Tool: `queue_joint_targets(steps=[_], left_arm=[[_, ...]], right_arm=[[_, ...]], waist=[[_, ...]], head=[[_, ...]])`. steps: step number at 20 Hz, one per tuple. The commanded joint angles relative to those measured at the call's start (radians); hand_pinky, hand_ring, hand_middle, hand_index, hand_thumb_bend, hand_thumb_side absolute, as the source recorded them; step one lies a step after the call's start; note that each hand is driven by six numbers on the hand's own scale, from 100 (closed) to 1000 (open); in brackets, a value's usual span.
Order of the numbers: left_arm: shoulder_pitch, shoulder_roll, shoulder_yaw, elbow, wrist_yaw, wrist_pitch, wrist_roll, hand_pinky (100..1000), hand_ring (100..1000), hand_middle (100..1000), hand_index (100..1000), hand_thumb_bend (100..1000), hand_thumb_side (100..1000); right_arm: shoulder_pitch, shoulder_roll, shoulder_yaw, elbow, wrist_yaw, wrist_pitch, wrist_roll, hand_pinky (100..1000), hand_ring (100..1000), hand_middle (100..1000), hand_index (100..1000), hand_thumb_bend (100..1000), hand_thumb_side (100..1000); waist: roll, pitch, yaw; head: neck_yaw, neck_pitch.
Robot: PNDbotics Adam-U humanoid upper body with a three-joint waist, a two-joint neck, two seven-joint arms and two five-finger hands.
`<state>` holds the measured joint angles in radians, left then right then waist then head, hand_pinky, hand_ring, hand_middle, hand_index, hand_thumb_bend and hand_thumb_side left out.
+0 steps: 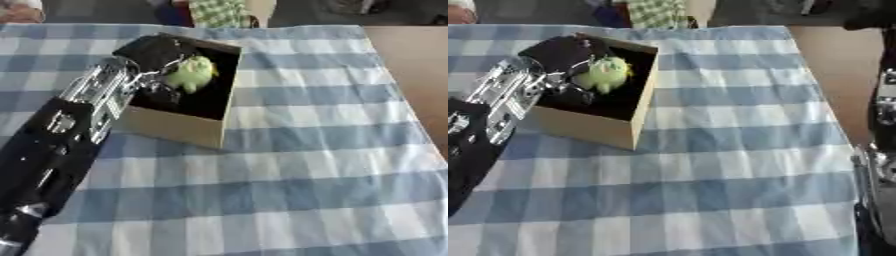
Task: Pick up objects on the table and place them in the box.
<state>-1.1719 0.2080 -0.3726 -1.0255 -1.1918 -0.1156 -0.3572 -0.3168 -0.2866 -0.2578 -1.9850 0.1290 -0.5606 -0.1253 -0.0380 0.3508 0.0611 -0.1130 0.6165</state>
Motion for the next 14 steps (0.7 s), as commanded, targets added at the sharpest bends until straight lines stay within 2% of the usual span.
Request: queue_joint_targets(steps=[1,2,4,7,11,14], left_arm=[[-0.03,0.002,0.013,-0.024,-0.033,0.007,-0.034,564,810,867,956,431,269],[-0.031,0.002,0.014,-0.03,-0.037,0.007,-0.042,573,816,875,964,442,308],[-0.032,0.003,0.016,-0.041,-0.041,0.008,-0.057,579,819,881,975,555,343],[-0.035,0.007,0.019,-0.056,-0.044,0.009,-0.08,591,827,882,978,613,368],[-0.038,0.012,0.023,-0.081,-0.043,0.014,-0.094,573,814,869,967,628,377],[-0.041,0.015,0.027,-0.108,-0.036,0.016,-0.091,547,795,850,939,555,383]], right_arm=[[-0.008,-0.012,-0.003,-0.015,-0.009,0.0,0.004,771,599,574,771,100,750],[-0.008,-0.012,-0.003,-0.015,-0.01,0.0,0.005,771,599,574,771,100,760],[-0.008,-0.012,-0.003,-0.015,-0.011,0.001,0.005,771,598,573,771,100,748],[-0.008,-0.014,-0.004,-0.015,-0.013,0.001,0.005,772,599,574,771,100,748],[-0.007,-0.017,-0.004,-0.015,-0.016,0.002,0.004,773,599,575,771,100,746],[-0.006,-0.018,-0.003,-0.015,-0.02,0.003,0.004,773,600,575,771,100,745]], waist=[[0.001,-0.029,-0.001],[0.001,-0.03,-0.001],[0.001,-0.032,-0.001],[0.003,-0.038,0.0],[0.005,-0.046,0.001],[0.007,-0.054,0.002]], head=[[-0.003,-0.003],[-0.003,-0.003],[-0.003,-0.002],[-0.004,0.001],[-0.007,0.007],[-0.01,0.011]])
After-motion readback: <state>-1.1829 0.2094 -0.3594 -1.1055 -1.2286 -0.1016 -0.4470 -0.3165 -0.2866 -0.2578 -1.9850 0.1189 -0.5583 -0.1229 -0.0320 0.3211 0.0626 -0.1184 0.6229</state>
